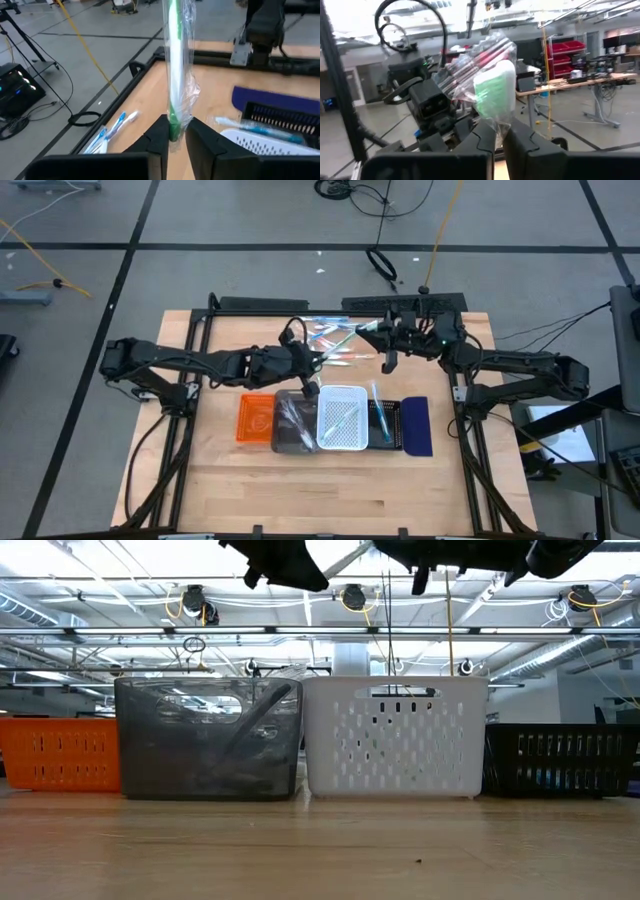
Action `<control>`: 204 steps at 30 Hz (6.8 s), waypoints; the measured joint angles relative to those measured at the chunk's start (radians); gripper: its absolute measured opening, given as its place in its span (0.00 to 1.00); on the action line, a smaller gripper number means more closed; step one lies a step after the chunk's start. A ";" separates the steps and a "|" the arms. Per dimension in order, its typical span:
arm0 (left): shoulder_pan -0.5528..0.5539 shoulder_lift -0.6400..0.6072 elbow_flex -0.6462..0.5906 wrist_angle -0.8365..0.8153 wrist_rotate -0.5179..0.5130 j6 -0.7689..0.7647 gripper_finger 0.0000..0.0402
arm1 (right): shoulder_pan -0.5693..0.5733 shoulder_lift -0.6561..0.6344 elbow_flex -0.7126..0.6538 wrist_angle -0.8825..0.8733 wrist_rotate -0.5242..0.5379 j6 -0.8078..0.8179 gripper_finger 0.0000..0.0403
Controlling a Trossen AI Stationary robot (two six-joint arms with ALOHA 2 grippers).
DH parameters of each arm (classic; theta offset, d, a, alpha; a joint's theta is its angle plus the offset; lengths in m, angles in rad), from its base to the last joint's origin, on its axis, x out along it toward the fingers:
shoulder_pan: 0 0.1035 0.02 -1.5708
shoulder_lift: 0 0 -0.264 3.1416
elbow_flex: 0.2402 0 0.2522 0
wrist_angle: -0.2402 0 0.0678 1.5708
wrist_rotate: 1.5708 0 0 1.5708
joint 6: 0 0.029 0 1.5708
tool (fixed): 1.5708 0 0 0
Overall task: Pick & Place Toothbrushes
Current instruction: Put the green toothbrush into the white bin, then put the blue toothbrush into the right black bin
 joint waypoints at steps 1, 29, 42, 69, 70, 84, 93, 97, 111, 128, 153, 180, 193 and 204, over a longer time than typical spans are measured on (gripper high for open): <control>0.000 0.000 0.000 -0.011 0.002 0.001 0.15 | 0.003 0.000 0.000 -0.007 -0.002 -0.003 0.01; 0.020 -0.146 0.001 -0.299 -0.011 0.004 0.20 | 0.445 -0.040 -0.001 -0.533 0.280 -0.400 0.01; 0.102 -0.146 0.001 -0.314 0.000 -0.039 0.20 | 0.556 0.097 0.005 -0.553 0.509 -0.507 0.01; 0.149 -0.146 0.001 -0.344 0.005 -0.068 0.20 | 0.554 0.292 0.174 -0.763 0.553 -0.536 0.25; 0.153 -0.146 0.001 -0.344 0.005 -0.071 0.20 | 0.554 0.293 0.174 -0.765 0.549 -0.529 0.27; 0.235 -0.075 0.000 -0.290 0.078 -0.092 0.20 | 0.552 0.284 0.173 -0.756 0.638 -0.494 0.40; 0.402 0.108 0.000 -0.204 0.236 -0.006 0.20 | 0.537 0.213 0.172 -0.762 0.634 -0.454 0.37; 0.467 0.190 -0.001 -0.177 0.361 0.007 0.20 | 0.506 0.158 0.172 -0.773 0.635 -0.423 0.37; 0.558 0.382 0.000 -0.175 0.439 0.048 0.22 | 0.439 0.132 0.172 -0.800 0.628 -0.393 0.36; 0.568 0.424 0.001 -0.193 0.425 0.043 0.37 | 0.435 0.132 0.171 -0.799 0.627 -0.388 0.36; 0.555 0.389 0.000 -0.283 0.360 0.028 0.07 | 0.435 0.132 0.171 -0.806 0.627 -0.357 0.35; 0.240 0.006 0.001 -0.143 0.361 0.030 0.08 | 0.334 0.132 0.171 -0.590 0.570 -0.156 0.34; 0.146 0.001 0.001 -0.066 0.341 0.072 0.09 | 0.309 0.132 0.171 -0.512 0.548 -0.178 0.34; 0.118 -0.001 0.001 -0.064 0.323 0.084 0.09 | 0.309 0.132 0.171 -0.410 0.520 -0.208 0.34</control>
